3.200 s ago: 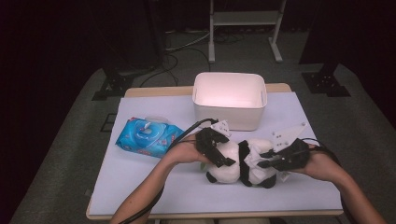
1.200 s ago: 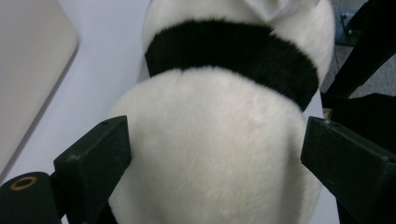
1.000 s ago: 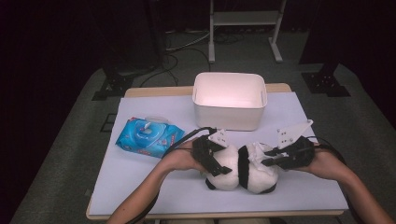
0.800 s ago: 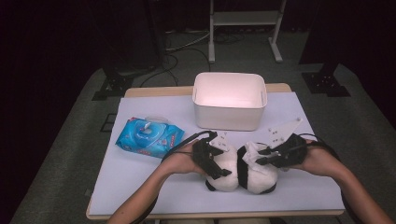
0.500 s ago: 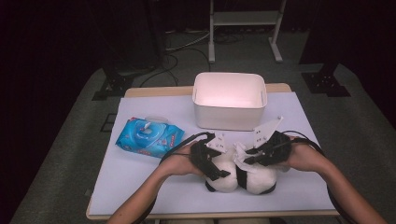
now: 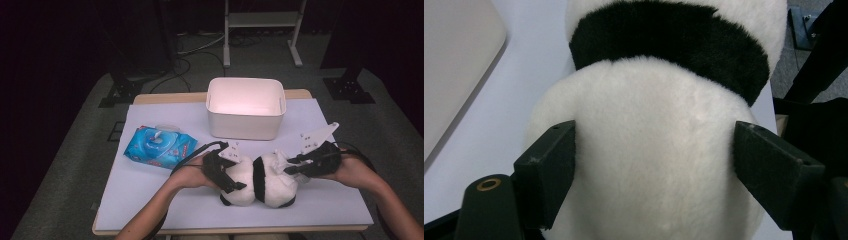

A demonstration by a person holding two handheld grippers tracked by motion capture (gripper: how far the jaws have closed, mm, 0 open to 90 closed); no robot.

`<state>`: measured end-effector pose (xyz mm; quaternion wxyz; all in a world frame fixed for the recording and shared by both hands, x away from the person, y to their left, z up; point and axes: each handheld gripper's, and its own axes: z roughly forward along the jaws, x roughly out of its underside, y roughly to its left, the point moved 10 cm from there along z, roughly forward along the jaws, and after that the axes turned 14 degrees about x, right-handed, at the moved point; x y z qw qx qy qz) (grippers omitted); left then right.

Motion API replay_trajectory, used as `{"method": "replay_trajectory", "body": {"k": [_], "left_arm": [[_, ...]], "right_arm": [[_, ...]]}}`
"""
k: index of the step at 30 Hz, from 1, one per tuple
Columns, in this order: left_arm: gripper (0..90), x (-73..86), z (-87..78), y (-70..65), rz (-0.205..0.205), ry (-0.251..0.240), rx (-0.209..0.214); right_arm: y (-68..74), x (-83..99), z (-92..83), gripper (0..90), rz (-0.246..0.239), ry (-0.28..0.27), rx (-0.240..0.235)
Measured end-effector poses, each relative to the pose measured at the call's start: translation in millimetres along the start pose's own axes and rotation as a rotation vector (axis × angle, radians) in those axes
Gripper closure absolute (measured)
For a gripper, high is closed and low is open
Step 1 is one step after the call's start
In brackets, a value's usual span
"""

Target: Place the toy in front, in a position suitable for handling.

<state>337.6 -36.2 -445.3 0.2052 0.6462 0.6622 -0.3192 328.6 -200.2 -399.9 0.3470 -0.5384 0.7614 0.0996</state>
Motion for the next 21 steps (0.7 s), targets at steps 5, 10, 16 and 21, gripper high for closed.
{"method": "replay_trajectory", "body": {"k": [5,10,16,21], "left_arm": [[20.3,1.1,-0.4,-1.2,0.003,0.001,0.000],[20.3,3.5,-0.8,-1.9,0.002,0.005,0.006],[20.2,5.6,-1.9,-2.4,0.001,0.004,0.006],[19.3,4.7,-2.6,-3.4,-0.002,-0.001,0.017]], "right_arm": [[-4.7,12.0,-4.7,75.1,0.032,0.003,0.007],[-4.5,9.1,-4.3,75.0,0.017,0.000,0.001],[-2.8,-7.7,1.5,75.0,-0.016,0.004,-0.011],[3.6,-20.5,12.4,75.0,-0.044,0.008,-0.028]]}}
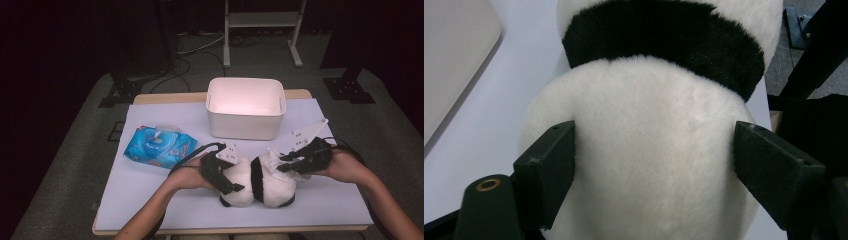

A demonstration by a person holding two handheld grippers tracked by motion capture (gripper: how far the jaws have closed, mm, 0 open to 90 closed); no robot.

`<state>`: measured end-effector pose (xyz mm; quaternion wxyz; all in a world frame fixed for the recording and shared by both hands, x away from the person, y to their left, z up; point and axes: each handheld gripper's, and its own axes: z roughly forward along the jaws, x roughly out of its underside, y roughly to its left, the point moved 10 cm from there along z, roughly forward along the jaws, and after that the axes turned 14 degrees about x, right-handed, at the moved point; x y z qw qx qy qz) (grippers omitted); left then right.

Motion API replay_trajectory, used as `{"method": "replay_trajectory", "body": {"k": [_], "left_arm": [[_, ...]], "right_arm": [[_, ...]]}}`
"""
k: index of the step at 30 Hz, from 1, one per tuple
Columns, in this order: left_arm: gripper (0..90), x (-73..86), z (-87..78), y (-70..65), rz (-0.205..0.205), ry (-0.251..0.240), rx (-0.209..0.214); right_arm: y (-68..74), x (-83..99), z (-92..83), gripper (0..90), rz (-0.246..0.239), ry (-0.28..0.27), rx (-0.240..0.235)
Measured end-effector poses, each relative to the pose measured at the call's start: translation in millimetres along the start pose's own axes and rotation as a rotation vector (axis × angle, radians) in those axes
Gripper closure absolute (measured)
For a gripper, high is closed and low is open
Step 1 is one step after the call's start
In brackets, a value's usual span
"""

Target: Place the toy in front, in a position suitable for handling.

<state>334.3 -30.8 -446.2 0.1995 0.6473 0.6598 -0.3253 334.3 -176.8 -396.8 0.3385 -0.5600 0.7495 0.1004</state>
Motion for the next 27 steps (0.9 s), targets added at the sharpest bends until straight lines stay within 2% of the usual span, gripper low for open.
{"method": "replay_trajectory", "body": {"k": [3,6,10,12,14,17,19,23,27], "left_arm": [[16.3,-0.9,-2.8,1.2,0.004,0.009,0.000],[14.1,-5.3,-7.1,3.1,-0.018,0.002,0.014],[10.0,-8.5,-8.4,6.9,-0.030,0.008,0.008],[8.7,-6.8,-5.1,11.6,-0.053,0.033,0.018],[9.9,-5.5,-3.6,11.6,-0.061,0.017,0.035],[17.4,-3.6,-3.2,9.1,-0.044,-0.002,0.035],[20.2,-2.4,-3.3,7.7,-0.042,0.006,0.031],[21.9,-2.3,-3.4,5.8,-0.029,0.021,0.016],[22.3,-2.5,-3.3,2.8,-0.006,0.033,0.010]], "right_arm": [[5.5,-1.2,5.9,75.1,-0.013,0.010,-0.008],[8.2,0.1,5.9,75.1,-0.022,0.008,-0.007],[12.2,2.2,4.4,75.1,-0.014,-0.001,-0.016],[13.5,3.3,3.7,75.1,-0.013,-0.005,-0.018],[14.3,4.5,3.0,75.2,0.001,-0.009,-0.014],[14.2,6.7,1.7,75.4,0.006,-0.025,-0.023],[13.4,4.9,0.0,75.3,0.009,-0.029,-0.025],[11.4,-5.3,0.3,75.3,-0.026,-0.015,-0.009],[11.8,-19.1,8.8,75.2,-0.057,-0.003,-0.017]]}}
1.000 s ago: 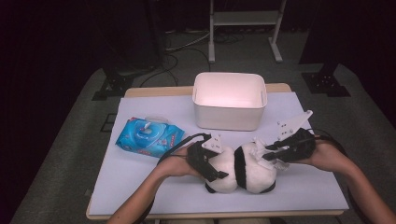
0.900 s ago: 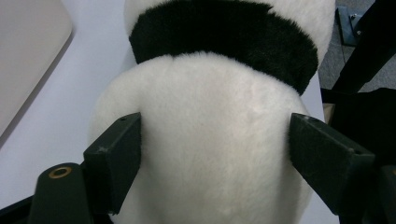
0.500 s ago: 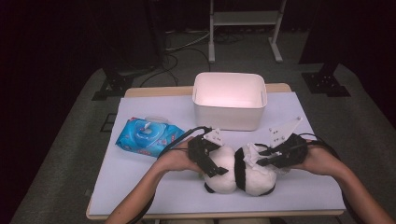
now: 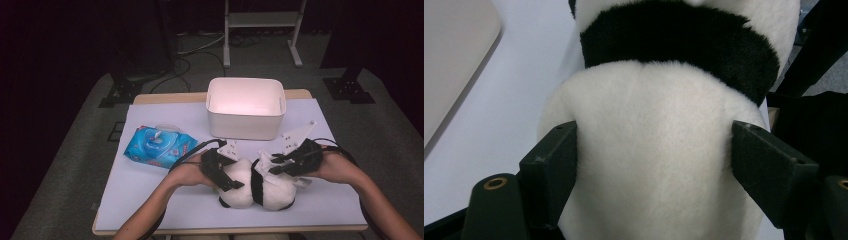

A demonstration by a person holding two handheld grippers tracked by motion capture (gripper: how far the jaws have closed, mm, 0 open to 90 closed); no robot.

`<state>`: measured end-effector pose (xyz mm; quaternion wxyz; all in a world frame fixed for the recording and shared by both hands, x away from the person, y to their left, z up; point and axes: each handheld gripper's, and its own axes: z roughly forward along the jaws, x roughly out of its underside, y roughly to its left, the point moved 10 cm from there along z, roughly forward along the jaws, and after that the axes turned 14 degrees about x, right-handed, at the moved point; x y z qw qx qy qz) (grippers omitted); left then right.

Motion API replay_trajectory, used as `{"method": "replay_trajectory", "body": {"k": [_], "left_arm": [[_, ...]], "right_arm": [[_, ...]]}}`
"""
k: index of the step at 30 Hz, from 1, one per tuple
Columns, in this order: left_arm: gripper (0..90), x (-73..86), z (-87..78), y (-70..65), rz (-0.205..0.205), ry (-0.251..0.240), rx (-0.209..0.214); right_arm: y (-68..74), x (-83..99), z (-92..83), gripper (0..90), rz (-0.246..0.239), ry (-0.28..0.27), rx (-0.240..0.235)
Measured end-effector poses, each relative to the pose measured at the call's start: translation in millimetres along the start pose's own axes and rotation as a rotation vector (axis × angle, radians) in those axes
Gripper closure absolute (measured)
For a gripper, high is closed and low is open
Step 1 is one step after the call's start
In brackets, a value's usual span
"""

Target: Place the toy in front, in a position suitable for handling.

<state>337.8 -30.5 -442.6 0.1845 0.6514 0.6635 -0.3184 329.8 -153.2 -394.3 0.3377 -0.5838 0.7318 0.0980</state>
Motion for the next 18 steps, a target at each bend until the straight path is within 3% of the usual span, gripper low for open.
{"method": "replay_trajectory", "body": {"k": [8,13,18], "left_arm": [[23.5,2.6,-1.0,-6.3,0.037,-0.002,-0.019],[23.6,3.3,-1.2,-7.6,0.038,-0.015,-0.014],[23.5,3.8,-1.3,-8.3,0.032,-0.034,-0.013]], "right_arm": [[-4.9,-18.5,21.8,75.2,-0.015,0.025,-0.032],[-9.5,-10.4,12.4,75.1,0.002,0.030,-0.016],[-15.4,10.7,-8.0,75.1,0.053,0.024,0.012]]}}
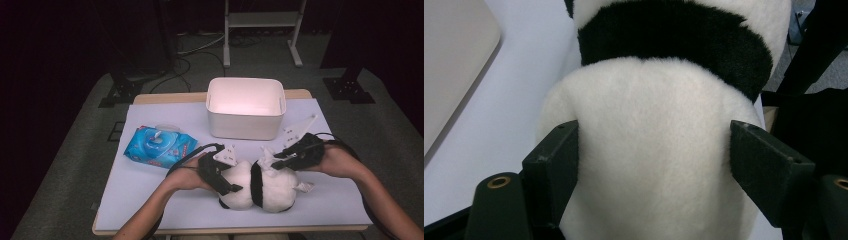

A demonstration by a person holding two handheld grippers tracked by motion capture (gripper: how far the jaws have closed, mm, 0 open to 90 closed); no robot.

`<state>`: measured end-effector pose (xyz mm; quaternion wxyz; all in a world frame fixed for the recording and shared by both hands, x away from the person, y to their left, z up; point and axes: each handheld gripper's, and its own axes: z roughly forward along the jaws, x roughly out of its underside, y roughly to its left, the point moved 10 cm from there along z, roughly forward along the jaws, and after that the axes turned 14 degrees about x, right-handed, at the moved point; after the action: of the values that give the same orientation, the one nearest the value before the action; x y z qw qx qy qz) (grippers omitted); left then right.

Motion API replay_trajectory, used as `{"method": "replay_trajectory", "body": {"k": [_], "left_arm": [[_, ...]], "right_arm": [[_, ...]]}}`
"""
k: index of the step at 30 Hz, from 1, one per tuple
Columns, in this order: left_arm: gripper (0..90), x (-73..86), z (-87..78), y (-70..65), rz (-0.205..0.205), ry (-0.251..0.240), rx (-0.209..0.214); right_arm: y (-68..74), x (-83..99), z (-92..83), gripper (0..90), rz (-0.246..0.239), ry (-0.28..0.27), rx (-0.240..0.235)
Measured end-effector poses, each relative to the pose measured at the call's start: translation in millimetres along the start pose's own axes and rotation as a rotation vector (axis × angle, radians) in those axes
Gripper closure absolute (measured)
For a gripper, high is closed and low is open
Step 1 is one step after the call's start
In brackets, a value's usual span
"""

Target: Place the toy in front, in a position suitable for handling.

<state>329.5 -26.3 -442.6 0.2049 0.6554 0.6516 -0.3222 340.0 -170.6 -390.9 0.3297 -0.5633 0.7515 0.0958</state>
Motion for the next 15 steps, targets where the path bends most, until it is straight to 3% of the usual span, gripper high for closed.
{"method": "replay_trajectory", "body": {"k": [7,15], "left_arm": [[23.6,-1.9,0.7,-0.9,0.006,0.018,-0.009],[23.7,-1.6,0.6,-1.3,0.012,0.028,-0.017]], "right_arm": [[-5.8,23.5,-18.4,75.1,0.054,0.004,0.017],[-5.3,7.5,-6.0,75.0,0.021,0.008,-0.003]]}}
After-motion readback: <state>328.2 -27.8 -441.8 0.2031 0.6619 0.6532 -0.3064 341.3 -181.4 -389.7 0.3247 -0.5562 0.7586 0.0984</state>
